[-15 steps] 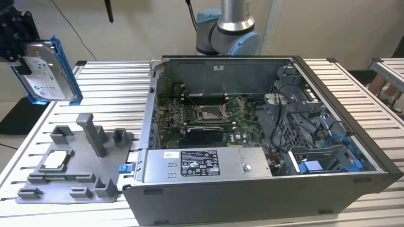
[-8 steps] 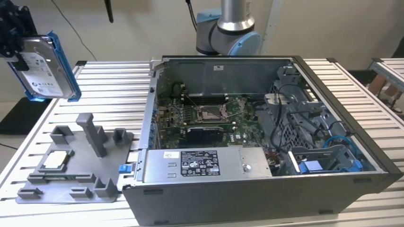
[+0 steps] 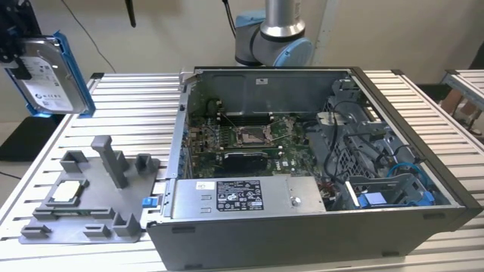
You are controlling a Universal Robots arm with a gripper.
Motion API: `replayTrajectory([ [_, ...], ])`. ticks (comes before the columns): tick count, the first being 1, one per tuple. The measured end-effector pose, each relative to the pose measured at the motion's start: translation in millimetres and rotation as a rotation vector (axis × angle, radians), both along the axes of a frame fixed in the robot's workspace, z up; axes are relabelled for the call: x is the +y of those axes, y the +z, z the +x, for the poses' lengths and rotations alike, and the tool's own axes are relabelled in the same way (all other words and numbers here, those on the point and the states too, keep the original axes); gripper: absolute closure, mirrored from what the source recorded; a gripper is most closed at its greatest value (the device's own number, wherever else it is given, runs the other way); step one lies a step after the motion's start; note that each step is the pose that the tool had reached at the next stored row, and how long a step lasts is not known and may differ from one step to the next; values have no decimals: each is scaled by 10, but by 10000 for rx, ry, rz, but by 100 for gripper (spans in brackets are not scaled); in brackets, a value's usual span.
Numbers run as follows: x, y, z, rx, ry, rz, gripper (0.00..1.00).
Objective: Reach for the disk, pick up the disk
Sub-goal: 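Pick up the disk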
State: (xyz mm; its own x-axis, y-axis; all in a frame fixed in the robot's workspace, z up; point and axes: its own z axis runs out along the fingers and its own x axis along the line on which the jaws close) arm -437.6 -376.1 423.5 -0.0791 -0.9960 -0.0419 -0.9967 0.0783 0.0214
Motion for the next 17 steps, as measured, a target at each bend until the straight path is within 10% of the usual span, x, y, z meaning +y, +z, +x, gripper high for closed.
replayTrajectory([
  [17, 0, 232, 0, 0, 2, 0, 100],
])
